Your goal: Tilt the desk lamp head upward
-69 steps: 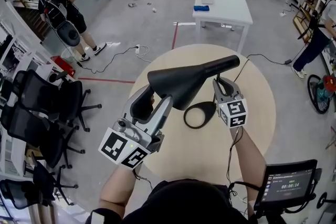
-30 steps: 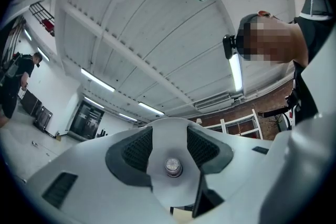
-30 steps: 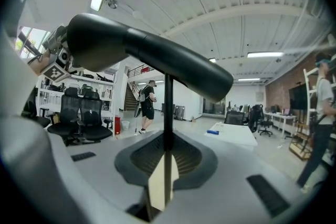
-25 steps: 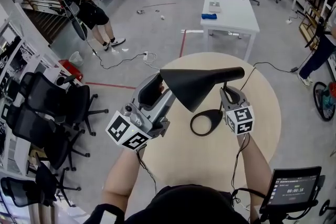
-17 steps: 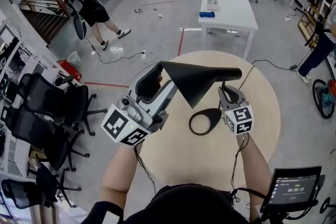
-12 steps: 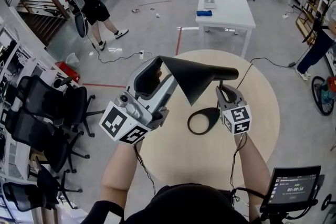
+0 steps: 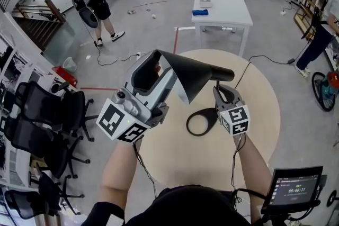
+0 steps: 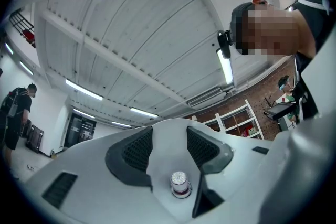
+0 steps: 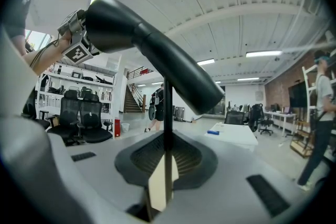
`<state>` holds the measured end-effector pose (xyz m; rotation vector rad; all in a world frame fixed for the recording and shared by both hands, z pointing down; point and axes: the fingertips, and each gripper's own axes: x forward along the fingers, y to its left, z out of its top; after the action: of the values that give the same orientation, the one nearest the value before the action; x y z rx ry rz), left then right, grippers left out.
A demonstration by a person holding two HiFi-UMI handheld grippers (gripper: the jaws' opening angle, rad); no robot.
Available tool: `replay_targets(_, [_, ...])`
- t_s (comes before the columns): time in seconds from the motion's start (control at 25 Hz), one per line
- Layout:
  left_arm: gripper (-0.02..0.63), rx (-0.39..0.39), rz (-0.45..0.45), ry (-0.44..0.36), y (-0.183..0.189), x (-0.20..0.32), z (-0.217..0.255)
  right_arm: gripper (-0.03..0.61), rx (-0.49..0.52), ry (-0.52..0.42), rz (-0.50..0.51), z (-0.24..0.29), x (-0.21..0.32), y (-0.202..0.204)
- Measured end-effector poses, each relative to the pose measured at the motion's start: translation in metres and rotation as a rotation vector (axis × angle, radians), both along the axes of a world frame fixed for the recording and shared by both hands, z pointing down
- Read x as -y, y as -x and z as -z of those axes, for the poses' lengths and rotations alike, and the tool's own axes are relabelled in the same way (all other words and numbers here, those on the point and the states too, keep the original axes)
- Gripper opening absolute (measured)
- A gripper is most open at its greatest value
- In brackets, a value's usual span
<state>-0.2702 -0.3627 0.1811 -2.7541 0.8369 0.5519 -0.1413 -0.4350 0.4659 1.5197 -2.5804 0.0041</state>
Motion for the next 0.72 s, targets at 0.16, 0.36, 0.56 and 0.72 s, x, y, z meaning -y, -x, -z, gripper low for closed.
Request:
replay_targets(0.16, [0.215, 0.002, -0.002, -0.004, -0.005, 0.004, 0.004, 0.043, 0.0, 0.001, 0.0, 0.0, 0.001, 0.0])
replay_targets(0.36, [0.215, 0.007, -0.011, -0.005, -0.012, 0.008, 0.009, 0.043, 0.004, 0.002, -0.004, -0.001, 0.002, -0.001])
replay_targets(0.56, [0.215, 0.008, -0.021, -0.001, -0.016, 0.012, 0.009, 0.043, 0.009, 0.008, -0.003, -0.003, 0.003, -0.002])
replay_targets(0.72, [0.215, 0.002, -0.023, -0.002, -0.016, 0.011, 0.008, 0.043, 0.009, 0.006, -0.002, -0.003, 0.002, -0.003])
